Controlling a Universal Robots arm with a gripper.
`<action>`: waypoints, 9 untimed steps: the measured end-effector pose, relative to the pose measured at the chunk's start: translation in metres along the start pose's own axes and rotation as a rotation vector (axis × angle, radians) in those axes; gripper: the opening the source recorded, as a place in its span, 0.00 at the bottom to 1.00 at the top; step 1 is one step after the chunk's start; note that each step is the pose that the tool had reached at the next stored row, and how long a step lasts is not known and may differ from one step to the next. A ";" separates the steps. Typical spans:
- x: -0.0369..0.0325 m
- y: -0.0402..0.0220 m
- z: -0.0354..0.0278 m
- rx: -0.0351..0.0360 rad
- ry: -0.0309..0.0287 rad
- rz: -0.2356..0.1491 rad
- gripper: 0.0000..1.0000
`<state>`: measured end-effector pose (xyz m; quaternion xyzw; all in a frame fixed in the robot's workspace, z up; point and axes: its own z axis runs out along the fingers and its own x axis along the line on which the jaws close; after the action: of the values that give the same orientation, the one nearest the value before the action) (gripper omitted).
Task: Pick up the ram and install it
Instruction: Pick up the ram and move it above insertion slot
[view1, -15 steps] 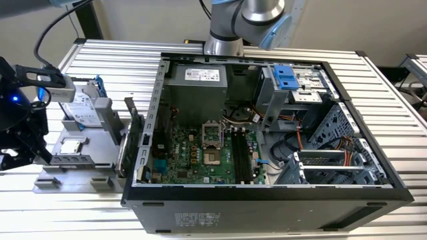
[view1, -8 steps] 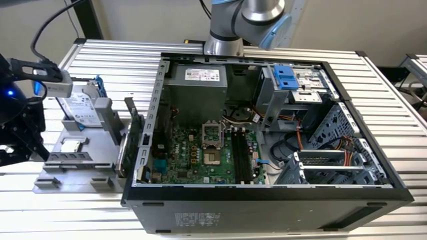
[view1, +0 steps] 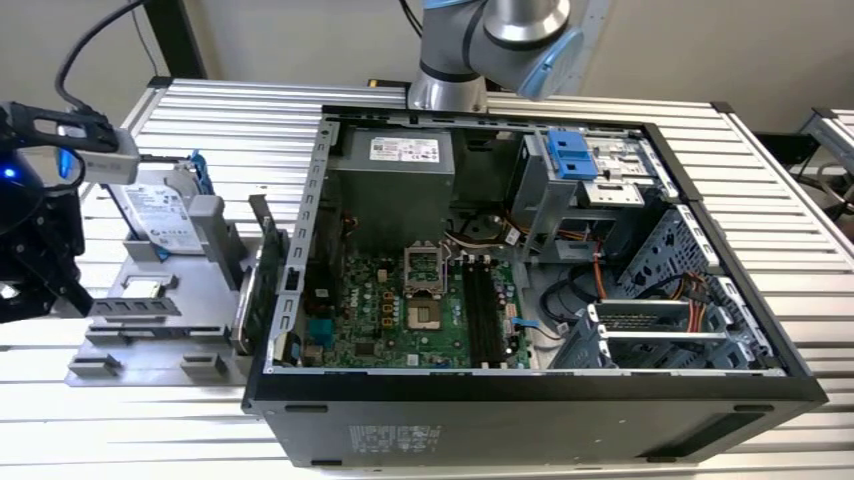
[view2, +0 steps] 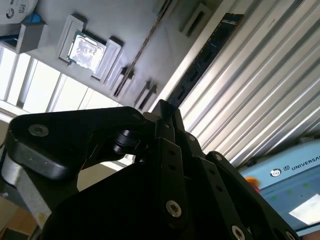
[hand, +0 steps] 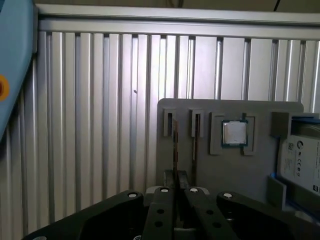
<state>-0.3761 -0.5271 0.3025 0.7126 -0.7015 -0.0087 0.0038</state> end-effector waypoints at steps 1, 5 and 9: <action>0.0000 0.0000 -0.0014 0.0000 0.0000 0.000 0.00; 0.0001 0.0000 -0.0072 0.0001 -0.0001 0.000 0.00; 0.0000 0.0001 -0.0133 0.0001 -0.0001 0.000 0.00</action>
<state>-0.3760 -0.5272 0.3158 0.7127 -0.7014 -0.0087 0.0037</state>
